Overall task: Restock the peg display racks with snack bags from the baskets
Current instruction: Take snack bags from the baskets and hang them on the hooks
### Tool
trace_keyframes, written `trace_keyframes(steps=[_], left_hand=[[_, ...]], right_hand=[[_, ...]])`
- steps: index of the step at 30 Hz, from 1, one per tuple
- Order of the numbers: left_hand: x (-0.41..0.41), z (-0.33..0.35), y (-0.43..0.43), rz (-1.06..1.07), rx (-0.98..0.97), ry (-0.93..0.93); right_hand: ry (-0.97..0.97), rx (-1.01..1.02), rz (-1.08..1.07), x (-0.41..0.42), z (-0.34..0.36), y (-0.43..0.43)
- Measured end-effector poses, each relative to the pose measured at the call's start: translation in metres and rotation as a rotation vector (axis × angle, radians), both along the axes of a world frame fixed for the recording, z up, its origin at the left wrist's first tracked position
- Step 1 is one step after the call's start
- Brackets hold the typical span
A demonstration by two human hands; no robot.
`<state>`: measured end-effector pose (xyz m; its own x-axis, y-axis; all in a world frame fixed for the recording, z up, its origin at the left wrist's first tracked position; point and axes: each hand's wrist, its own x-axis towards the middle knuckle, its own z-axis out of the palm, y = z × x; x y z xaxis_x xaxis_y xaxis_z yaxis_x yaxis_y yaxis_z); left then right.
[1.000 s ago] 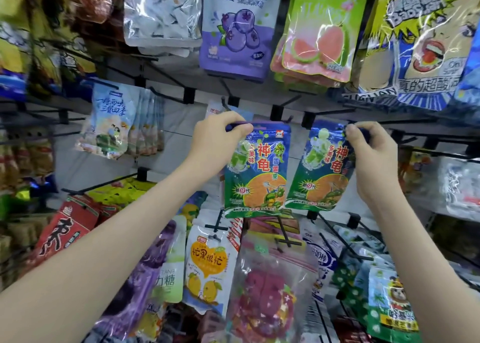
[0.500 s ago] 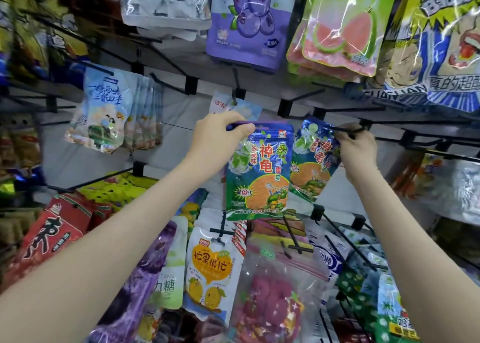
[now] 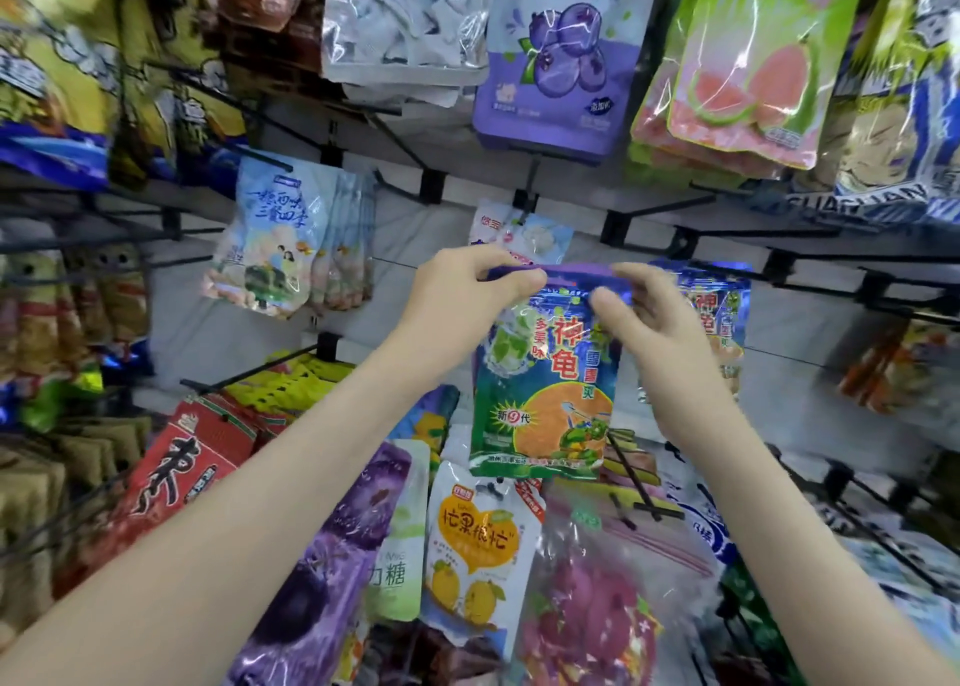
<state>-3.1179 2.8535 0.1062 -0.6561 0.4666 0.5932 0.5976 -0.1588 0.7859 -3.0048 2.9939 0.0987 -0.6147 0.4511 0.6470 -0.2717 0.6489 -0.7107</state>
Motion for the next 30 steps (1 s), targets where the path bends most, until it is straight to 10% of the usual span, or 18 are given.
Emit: trace_keyframes(steps=[19,30], left_hand=[[-0.017,-0.018,-0.061,-0.173,-0.015,-0.113],[-0.011,0.002,-0.038,-0.085,0.213,-0.124]], right_hand=[[-0.016,-0.194,0.100,-0.018,0.004,-0.036],[0.400,-0.471,-0.068,0.036,0.025,0.017]])
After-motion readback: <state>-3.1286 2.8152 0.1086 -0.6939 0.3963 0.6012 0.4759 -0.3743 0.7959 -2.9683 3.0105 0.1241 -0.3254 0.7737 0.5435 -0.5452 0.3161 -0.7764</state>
